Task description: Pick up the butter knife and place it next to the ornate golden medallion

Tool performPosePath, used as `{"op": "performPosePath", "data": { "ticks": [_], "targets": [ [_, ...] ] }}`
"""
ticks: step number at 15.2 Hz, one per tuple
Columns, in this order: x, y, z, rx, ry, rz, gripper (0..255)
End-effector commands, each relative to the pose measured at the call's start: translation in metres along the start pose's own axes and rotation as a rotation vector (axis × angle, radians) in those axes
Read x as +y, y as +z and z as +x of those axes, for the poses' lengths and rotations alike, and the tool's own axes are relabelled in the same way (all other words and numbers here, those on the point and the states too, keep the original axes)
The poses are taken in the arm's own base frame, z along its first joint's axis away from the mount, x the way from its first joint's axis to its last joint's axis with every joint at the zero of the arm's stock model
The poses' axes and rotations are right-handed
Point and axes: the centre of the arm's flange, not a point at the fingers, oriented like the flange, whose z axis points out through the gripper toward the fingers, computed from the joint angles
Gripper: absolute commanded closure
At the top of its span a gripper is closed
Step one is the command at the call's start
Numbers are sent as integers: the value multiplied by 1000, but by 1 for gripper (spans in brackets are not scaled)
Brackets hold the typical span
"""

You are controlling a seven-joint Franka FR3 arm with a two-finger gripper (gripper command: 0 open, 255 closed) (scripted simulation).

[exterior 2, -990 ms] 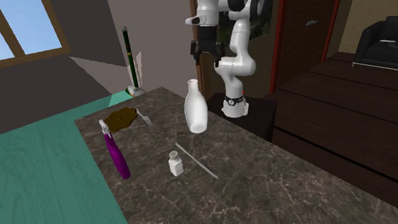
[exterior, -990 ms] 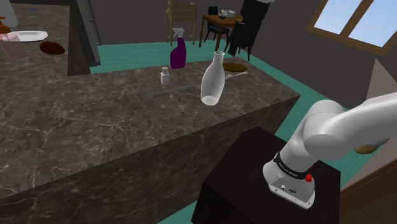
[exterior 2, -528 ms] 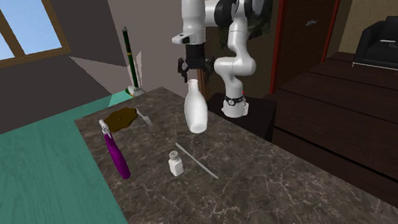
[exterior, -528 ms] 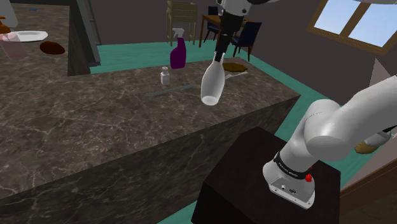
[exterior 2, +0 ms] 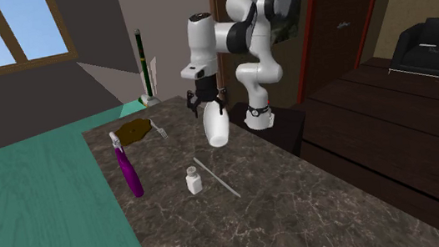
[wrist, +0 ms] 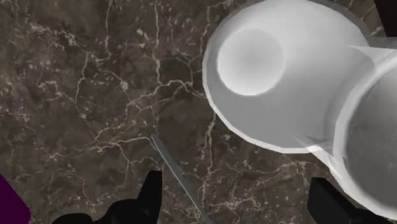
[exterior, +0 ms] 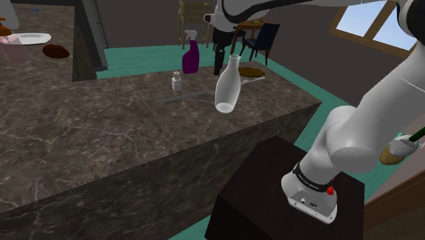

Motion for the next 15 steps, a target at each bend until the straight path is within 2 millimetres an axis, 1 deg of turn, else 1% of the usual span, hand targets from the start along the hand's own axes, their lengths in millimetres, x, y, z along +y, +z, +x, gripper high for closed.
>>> {"op": "performPosePath", "data": {
  "ticks": [1,6,9,12,15],
  "targets": [
    [11,18,21,-12,-90,5,0],
    [25,63,73,-42,-299,19,0],
    [28,91,104,-60,-425,28,0],
    [27,119,134,-77,-549,36,0],
    [27,135,132,-77,-549,36,0]
  ]
}}
